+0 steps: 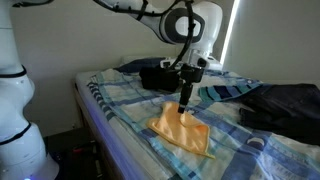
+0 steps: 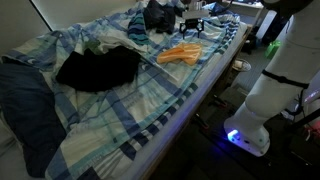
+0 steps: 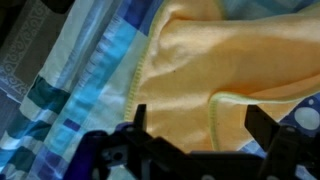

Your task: Unfold the yellow towel

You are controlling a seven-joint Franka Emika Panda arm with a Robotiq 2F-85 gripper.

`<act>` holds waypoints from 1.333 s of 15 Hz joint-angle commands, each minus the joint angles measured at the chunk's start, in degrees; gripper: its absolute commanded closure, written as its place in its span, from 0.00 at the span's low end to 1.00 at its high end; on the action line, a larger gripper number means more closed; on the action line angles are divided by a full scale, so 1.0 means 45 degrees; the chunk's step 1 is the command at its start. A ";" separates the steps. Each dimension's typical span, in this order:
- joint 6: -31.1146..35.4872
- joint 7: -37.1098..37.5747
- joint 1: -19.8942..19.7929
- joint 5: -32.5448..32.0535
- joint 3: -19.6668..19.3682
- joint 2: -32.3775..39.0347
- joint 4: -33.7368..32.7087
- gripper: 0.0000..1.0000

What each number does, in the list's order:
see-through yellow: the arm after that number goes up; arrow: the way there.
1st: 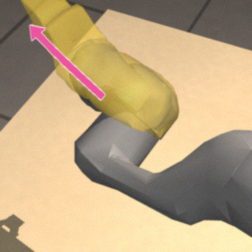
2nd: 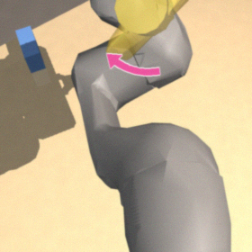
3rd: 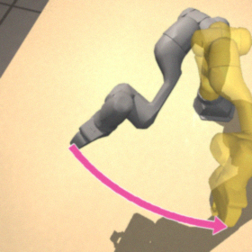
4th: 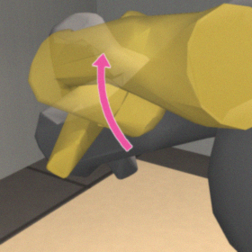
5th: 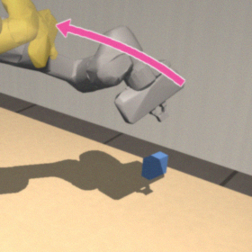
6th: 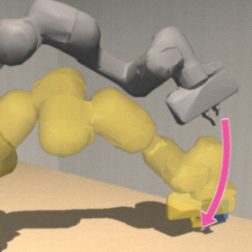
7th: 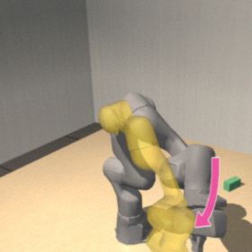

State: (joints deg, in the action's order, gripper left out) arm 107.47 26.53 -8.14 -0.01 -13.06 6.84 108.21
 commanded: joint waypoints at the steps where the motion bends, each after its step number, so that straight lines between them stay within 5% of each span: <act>1: -0.0072 -0.0895 -0.0042 -0.0769 0.0229 -0.0258 0.0509 0.00; 7: 0.0295 -0.4162 0.0035 -0.1969 0.0597 -0.0149 0.0876 0.00; 15: 0.0058 -0.3829 0.0020 -0.1795 0.0688 0.0097 0.0605 0.00; 20: 0.1358 -0.7632 -0.0064 -0.2091 0.0862 0.0352 0.0751 0.00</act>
State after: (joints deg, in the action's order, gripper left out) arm 110.42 -0.70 -7.75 -8.09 -10.06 7.99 111.06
